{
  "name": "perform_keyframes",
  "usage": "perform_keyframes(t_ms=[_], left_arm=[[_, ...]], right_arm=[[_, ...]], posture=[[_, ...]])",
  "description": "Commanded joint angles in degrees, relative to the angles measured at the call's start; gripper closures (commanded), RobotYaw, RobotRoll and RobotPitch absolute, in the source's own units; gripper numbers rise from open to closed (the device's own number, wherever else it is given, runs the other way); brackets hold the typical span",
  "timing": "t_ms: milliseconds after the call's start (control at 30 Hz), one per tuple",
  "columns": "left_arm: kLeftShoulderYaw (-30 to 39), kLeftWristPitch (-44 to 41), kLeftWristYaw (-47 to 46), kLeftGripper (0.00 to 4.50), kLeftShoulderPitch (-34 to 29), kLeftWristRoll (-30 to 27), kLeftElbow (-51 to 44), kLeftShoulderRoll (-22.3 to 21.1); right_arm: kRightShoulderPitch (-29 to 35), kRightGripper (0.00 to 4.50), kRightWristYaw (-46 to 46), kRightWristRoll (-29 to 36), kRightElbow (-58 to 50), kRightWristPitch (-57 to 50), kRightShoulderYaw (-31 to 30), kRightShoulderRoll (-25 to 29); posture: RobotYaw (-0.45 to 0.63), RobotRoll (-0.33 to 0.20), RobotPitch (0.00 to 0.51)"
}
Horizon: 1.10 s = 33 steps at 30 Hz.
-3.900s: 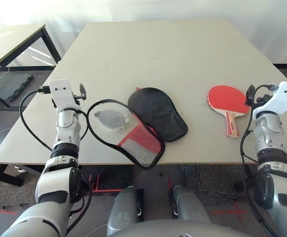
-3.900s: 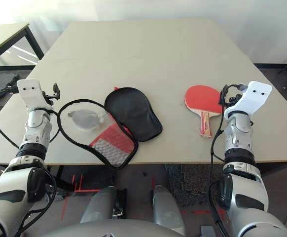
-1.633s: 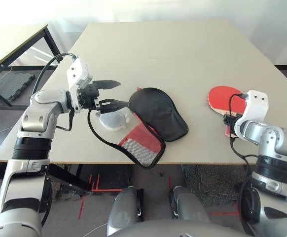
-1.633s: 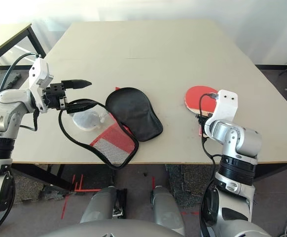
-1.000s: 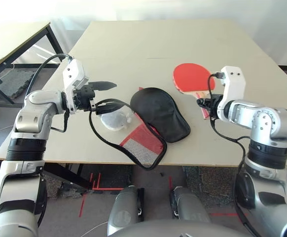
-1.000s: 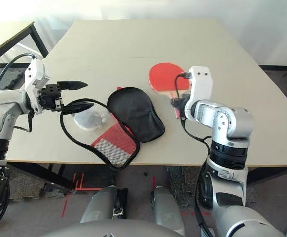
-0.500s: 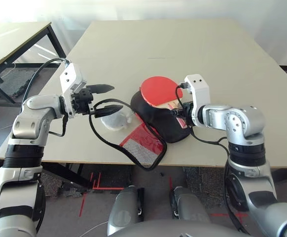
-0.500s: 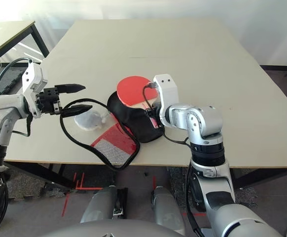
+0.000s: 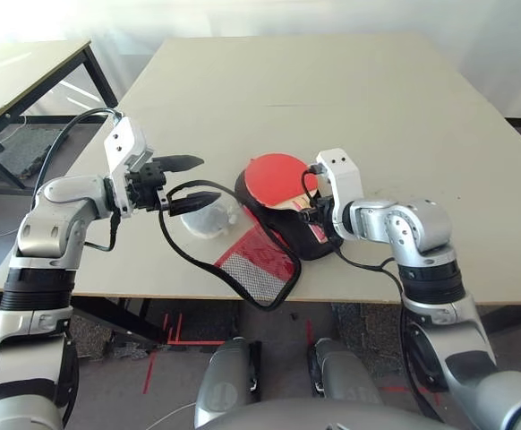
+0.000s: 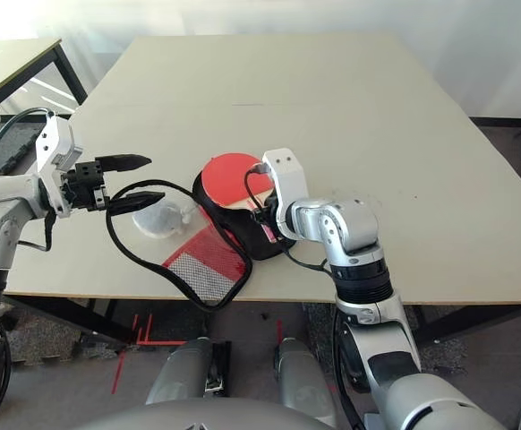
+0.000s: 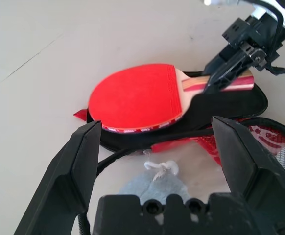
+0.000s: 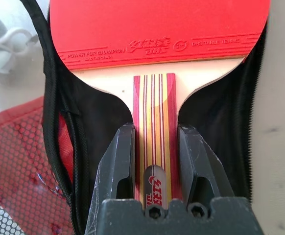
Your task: Store the ping-pong paddle in its case and zip it.
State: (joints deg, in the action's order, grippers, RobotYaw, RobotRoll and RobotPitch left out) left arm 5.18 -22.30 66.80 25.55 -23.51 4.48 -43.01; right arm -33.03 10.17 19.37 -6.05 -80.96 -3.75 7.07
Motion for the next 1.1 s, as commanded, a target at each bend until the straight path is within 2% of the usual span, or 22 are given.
perform_keyframes(t_ms=[33, 400, 433, 533, 667, 700, 933, 1100], left_arm=[[0.92, -0.64, -0.41, 0.0, -1.07, -0.57, -1.21, -1.12], [3.02, -1.35, -0.56, 0.0, -1.97, -0.7, -0.43, -3.21], [3.28, -1.48, -0.49, 0.0, -1.92, -0.78, -0.21, -3.61], [4.28, -2.24, -0.35, 0.0, -1.69, -0.98, 0.61, -5.02], [5.24, -2.99, 0.34, 0.0, -1.71, -0.68, 2.85, -8.12], [5.16, -2.81, 0.66, 0.0, -2.02, -0.35, 3.23, -9.06], [4.02, -1.77, 2.34, 0.0, -4.91, 2.15, 5.52, -14.1], [-1.47, -2.2, 6.48, 0.0, -9.84, 6.09, 4.0, -18.51]], right_arm=[[-0.18, 3.45, -0.11, -0.65, 0.8, 1.73, -0.06, -0.76], [0.29, 3.45, 0.59, -1.27, 1.95, 2.1, -1.13, -2.08], [0.33, 2.74, 0.77, -1.23, 1.87, 1.99, -1.26, -1.95], [0.33, 1.7, 2.26, -0.82, 1.13, 2.25, -1.99, -0.62], [1.27, 0.24, 9.72, 1.68, -2.26, 11.39, -1.88, 2.94], [1.64, 0.05, 11.92, 2.5, -2.86, 13.48, -1.42, 4.22], [1.92, 0.05, 18.7, 2.21, -0.71, 23.0, 1.57, 14.58], [-0.83, 0.05, 19.14, 1.84, 6.31, 28.53, 7.35, 18.77]], posture=[[0.14, 0.0, 0.036], [0.15, 0.0, 0.031], [0.15, 0.0, 0.03], [0.15, 0.0, 0.03], [0.15, 0.0, 0.028], [0.15, 0.0, 0.027], [0.14, 0.0, 0.028], [0.14, 0.0, 0.028]])
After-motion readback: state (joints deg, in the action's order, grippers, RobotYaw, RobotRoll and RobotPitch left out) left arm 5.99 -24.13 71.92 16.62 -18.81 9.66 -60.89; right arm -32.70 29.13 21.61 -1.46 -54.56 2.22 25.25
